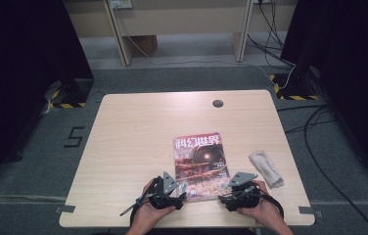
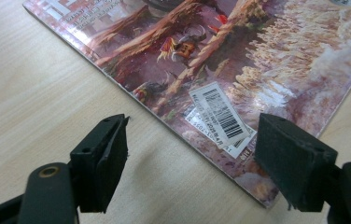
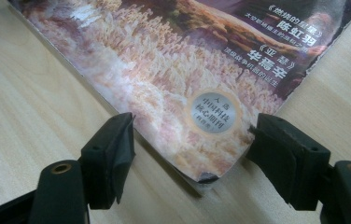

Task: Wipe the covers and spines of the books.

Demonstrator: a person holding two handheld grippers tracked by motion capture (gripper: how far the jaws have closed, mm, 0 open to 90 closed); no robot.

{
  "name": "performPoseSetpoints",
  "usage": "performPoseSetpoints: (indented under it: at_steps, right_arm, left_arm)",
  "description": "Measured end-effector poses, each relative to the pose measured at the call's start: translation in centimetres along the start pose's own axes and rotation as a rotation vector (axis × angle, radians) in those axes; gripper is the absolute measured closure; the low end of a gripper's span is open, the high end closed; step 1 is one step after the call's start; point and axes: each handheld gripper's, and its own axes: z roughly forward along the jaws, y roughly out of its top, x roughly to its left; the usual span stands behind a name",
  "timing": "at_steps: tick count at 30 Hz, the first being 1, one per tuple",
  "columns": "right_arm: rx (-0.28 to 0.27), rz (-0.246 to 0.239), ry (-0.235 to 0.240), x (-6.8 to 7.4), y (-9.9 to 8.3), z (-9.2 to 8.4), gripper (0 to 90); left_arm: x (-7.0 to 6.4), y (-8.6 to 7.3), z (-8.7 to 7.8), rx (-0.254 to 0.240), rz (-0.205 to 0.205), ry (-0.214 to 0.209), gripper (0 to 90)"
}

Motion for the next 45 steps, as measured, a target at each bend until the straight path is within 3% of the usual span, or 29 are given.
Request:
performPoseSetpoints:
  at_steps: [6,14,26,36,40,45]
  right_arm:
    - [-0.002,0.027,-0.004,0.1,0.3,0.2,30.6]
    - [-0.026,0.055,0.02,0.3,0.9,0.9,30.4]
    - [-0.043,0.045,0.012,1.1,2.1,2.2,29.3]
    - [-0.065,0.065,0.025,0.6,2.4,2.2,32.3]
    - [-0.092,0.076,-0.012,-0.5,2.1,1.2,31.3]
    - [-0.119,0.099,-0.106,-2.5,1.2,-0.8,30.7]
  left_arm:
    - [0.0,0.0,0.0,0.001,0.037,0.028,25.2]
    - [1.4,-0.1,0.0,0.015,0.008,0.055,26.0]
    - [3.5,-0.2,0.1,0.024,-0.035,0.091,26.1]
    - [3.8,-0.3,0.0,0.016,-0.055,0.104,27.7]
    - [3.7,-0.6,-0.5,-0.012,-0.099,0.068,25.5]
    - [3.1,-0.9,-1.3,-0.019,-0.096,0.049,24.2]
